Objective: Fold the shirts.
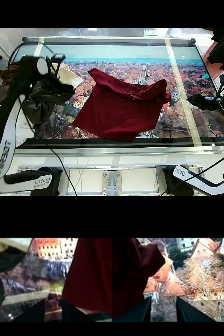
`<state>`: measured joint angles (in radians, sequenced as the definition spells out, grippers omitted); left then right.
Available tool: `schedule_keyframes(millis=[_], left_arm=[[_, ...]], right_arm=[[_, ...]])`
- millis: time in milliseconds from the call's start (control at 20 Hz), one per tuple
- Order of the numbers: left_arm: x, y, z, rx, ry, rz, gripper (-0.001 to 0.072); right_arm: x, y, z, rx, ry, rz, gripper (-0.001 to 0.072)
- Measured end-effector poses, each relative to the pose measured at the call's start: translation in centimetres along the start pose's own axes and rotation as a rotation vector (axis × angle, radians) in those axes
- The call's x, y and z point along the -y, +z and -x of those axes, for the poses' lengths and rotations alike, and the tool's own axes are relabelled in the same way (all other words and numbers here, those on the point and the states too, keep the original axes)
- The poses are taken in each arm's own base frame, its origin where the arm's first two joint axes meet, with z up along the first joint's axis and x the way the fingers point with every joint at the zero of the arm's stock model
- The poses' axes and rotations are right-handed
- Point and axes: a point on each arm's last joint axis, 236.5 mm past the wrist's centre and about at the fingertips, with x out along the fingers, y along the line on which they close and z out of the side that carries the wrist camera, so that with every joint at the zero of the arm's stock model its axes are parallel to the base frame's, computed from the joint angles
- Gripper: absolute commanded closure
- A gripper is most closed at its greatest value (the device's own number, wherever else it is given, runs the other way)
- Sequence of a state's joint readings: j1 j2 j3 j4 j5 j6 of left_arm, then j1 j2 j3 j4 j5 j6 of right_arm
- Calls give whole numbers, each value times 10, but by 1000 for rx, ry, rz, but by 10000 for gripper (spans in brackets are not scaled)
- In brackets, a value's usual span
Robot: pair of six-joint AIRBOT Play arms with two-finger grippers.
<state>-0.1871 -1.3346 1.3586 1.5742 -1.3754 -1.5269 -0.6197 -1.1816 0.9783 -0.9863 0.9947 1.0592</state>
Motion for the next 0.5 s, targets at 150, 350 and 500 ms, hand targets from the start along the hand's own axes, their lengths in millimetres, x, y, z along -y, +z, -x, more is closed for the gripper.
schedule_keyframes(millis=[150,350,500], left_arm=[[13,-70,-25,-81,-45,45,490],[79,-118,-50,-120,-308,140,426],[143,-102,-40,-12,-557,135,266]], right_arm=[[-2,-2,0,-9,9,3,335],[-12,-4,1,-16,53,-15,335],[-23,-6,0,-26,88,-18,335]])
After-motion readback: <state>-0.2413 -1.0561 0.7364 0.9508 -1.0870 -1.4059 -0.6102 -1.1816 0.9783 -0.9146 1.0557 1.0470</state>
